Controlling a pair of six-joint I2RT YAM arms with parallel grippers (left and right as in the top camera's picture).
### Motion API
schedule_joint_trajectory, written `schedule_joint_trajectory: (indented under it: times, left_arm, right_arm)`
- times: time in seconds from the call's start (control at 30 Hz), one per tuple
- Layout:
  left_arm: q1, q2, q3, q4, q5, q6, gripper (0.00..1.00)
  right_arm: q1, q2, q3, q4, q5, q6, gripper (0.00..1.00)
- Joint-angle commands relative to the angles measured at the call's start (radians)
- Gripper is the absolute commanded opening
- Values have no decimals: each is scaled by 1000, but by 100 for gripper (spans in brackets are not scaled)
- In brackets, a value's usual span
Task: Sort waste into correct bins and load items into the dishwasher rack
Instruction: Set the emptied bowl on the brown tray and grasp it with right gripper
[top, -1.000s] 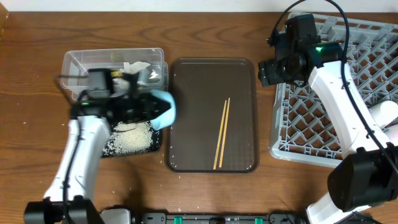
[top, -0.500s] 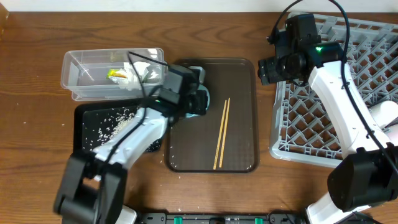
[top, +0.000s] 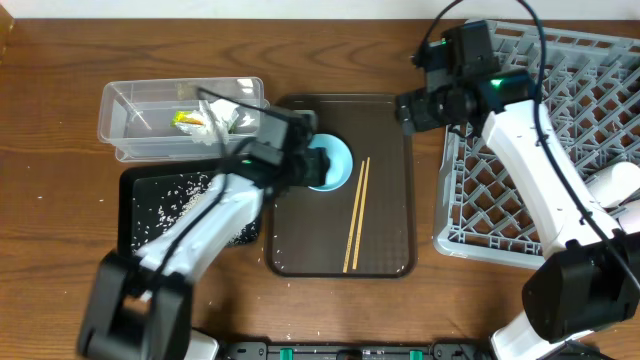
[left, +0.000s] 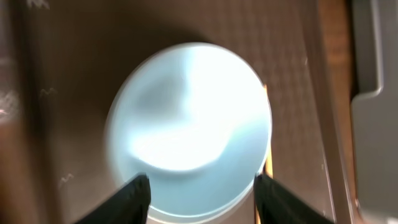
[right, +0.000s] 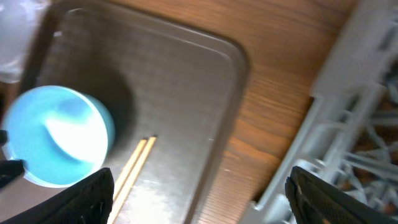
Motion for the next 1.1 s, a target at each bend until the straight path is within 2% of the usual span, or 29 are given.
schedule_joint_trajectory:
  times: [0.0, 0.1, 0.27, 0.43, 0.67, 0.87, 0.97, 1.03, 1.07]
  left_arm:
    - [63, -114, 14, -96, -8, 2, 57]
    - [134, -198, 14, -226, -8, 2, 57]
    - [230, -278, 14, -362, -8, 2, 57]
    - [259, -302, 14, -402, -7, 2, 58]
    - [259, -301, 11, -403, -7, 2, 58]
    - [259, -301, 10, -419, -7, 2, 58]
    - [259, -301, 9, -420, -7, 2, 58]
    - [259, -301, 9, -420, -7, 2, 58]
    - [259, -301, 9, -420, -7, 2, 58]
  right_arm:
    - [55, 5, -24, 32, -55, 18, 81]
    - [97, 5, -69, 89, -54, 42, 72]
    - [154, 6, -176, 210, -54, 92, 67]
    - [201, 34, -277, 360, -53, 148, 61]
    - [262, 167, -288, 488, -50, 209, 58]
    - [276, 235, -288, 507, 62, 292, 39]
    - [271, 233, -287, 513, 106, 303, 22]
    - [266, 230, -285, 514, 116, 303, 6]
    - [260, 226, -284, 513, 117, 303, 1]
